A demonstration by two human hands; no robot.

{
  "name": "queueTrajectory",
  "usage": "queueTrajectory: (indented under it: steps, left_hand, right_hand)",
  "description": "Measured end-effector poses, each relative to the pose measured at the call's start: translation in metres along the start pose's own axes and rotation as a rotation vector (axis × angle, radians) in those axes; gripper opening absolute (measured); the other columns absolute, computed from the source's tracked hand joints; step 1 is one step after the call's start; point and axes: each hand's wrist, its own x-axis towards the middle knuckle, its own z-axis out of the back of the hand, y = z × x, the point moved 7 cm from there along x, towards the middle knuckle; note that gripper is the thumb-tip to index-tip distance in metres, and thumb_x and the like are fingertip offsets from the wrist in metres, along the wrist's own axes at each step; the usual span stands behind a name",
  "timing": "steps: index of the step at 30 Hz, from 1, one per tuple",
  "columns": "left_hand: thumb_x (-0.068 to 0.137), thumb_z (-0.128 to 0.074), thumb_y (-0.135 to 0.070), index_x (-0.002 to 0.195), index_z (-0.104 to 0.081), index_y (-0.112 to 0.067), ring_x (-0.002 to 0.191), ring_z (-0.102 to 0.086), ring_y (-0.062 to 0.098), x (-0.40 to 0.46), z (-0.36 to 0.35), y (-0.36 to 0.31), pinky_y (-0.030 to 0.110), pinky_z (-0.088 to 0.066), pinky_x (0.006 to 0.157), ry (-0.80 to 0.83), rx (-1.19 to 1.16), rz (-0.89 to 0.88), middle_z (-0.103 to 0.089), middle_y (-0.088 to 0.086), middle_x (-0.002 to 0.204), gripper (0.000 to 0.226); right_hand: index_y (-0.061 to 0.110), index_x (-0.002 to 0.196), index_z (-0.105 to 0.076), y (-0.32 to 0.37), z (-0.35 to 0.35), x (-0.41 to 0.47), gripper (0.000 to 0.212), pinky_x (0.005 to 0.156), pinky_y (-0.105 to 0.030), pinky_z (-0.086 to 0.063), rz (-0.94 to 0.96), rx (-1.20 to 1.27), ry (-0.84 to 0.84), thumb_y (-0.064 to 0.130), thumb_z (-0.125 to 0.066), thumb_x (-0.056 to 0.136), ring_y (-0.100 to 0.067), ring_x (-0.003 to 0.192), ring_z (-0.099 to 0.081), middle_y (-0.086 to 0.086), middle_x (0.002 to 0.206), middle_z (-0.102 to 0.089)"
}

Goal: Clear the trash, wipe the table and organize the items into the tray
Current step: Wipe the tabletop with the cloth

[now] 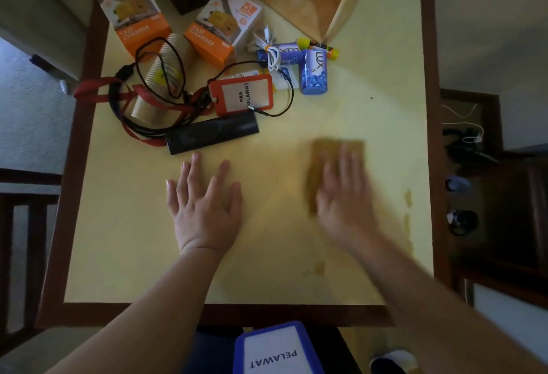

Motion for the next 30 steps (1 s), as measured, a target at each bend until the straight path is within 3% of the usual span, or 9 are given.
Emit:
queueTrajectory:
  steps: [2, 4, 8, 11, 16, 18, 22, 26, 30]
  left_hand:
    - [0.105, -0.044, -0.058, 0.152, -0.044, -0.045, 0.161, -0.004, 0.023, 0.001, 0.001, 0.001, 0.049, 0.003, 0.130, 0.001, -0.001, 0.002, -0.014, 0.003, 0.174, 0.049]
    - [0.105, -0.044, -0.057, 0.152, -0.044, -0.044, 0.161, -0.004, 0.023, -0.001, 0.000, 0.001, 0.049, 0.002, 0.130, 0.003, -0.007, -0.002, -0.014, 0.003, 0.174, 0.049]
    - [0.105, -0.042, -0.058, 0.153, -0.044, -0.043, 0.161, -0.005, 0.024, -0.002, -0.001, 0.000, 0.051, 0.001, 0.130, -0.015, -0.011, -0.016, -0.014, 0.004, 0.174, 0.050]
    - [0.106, -0.035, -0.061, 0.155, -0.040, -0.043, 0.161, -0.001, 0.022, -0.001, -0.002, 0.002, 0.051, 0.002, 0.130, 0.006, -0.008, -0.019, -0.011, 0.003, 0.175, 0.052]
    - [0.106, -0.046, -0.051, 0.150, -0.052, -0.037, 0.161, -0.009, 0.023, -0.005, 0.001, 0.004, 0.054, 0.000, 0.129, -0.021, -0.119, -0.059, -0.024, 0.005, 0.172, 0.047]
    - [0.106, -0.054, -0.041, 0.145, -0.059, -0.029, 0.159, -0.020, 0.027, -0.010, 0.008, 0.005, 0.057, -0.007, 0.129, -0.062, -0.227, -0.140, -0.036, 0.007, 0.167, 0.041]
    - [0.106, -0.058, -0.034, 0.143, -0.060, -0.024, 0.156, -0.028, 0.027, -0.027, 0.028, 0.020, 0.054, -0.014, 0.129, -0.088, -0.281, -0.241, -0.045, 0.006, 0.161, 0.039]
    - [0.105, -0.058, -0.035, 0.142, -0.061, -0.025, 0.155, -0.028, 0.024, -0.047, 0.030, 0.052, 0.051, -0.016, 0.128, -0.041, -0.215, -0.289, -0.045, 0.004, 0.160, 0.038]
    - [0.106, -0.056, -0.036, 0.139, -0.064, -0.025, 0.156, -0.025, 0.021, -0.052, 0.018, 0.064, 0.047, -0.012, 0.130, 0.008, -0.139, -0.281, -0.042, 0.002, 0.161, 0.036]
  right_hand:
    - [0.032, 0.166, -0.002, 0.026, -0.018, -0.066, 0.065, 0.129, -0.046, 0.001, 0.244, 0.003, 0.139, 0.041, -0.022, 0.106, -0.027, 0.159, 0.015, -0.006, 0.173, 0.016]
    - [0.040, 0.161, 0.018, -0.011, -0.017, -0.079, 0.063, 0.128, -0.041, 0.010, 0.237, -0.025, 0.244, 0.045, -0.011, 0.105, -0.019, 0.155, 0.030, 0.003, 0.168, 0.033]
    - [0.031, 0.165, 0.012, -0.125, 0.023, -0.011, 0.063, 0.129, -0.049, 0.002, -0.295, 0.003, 0.077, 0.037, -0.014, 0.107, -0.022, 0.156, 0.025, -0.001, 0.169, 0.029]
    - [0.019, 0.166, 0.002, -0.108, 0.024, 0.020, 0.064, 0.129, -0.051, 0.000, -0.508, 0.092, 0.050, 0.036, -0.017, 0.108, -0.031, 0.159, 0.015, -0.011, 0.172, 0.020]
    - [0.033, 0.165, 0.010, 0.060, -0.024, -0.083, 0.064, 0.127, -0.043, 0.011, 0.061, 0.049, 0.164, 0.042, -0.020, 0.108, -0.023, 0.155, 0.029, -0.003, 0.169, 0.031]
    - [0.040, 0.163, 0.009, 0.061, -0.027, -0.113, 0.060, 0.125, -0.042, 0.014, 0.195, 0.059, 0.236, 0.043, -0.017, 0.110, -0.018, 0.152, 0.035, 0.003, 0.167, 0.035]
    - [0.021, 0.166, 0.003, -0.059, -0.008, -0.073, 0.066, 0.129, -0.053, -0.009, -0.239, -0.045, 0.128, 0.035, -0.021, 0.106, -0.027, 0.155, 0.024, -0.009, 0.171, 0.022]
    - [0.020, 0.166, 0.003, -0.099, 0.011, -0.030, 0.061, 0.129, -0.049, 0.003, -0.655, 0.142, 0.024, 0.034, -0.015, 0.110, -0.030, 0.159, 0.016, -0.011, 0.172, 0.019]
    - [0.021, 0.167, -0.003, 0.011, -0.014, -0.033, 0.063, 0.129, -0.047, 0.001, -0.414, 0.110, 0.020, 0.035, -0.021, 0.108, -0.033, 0.159, 0.012, -0.015, 0.173, 0.012]
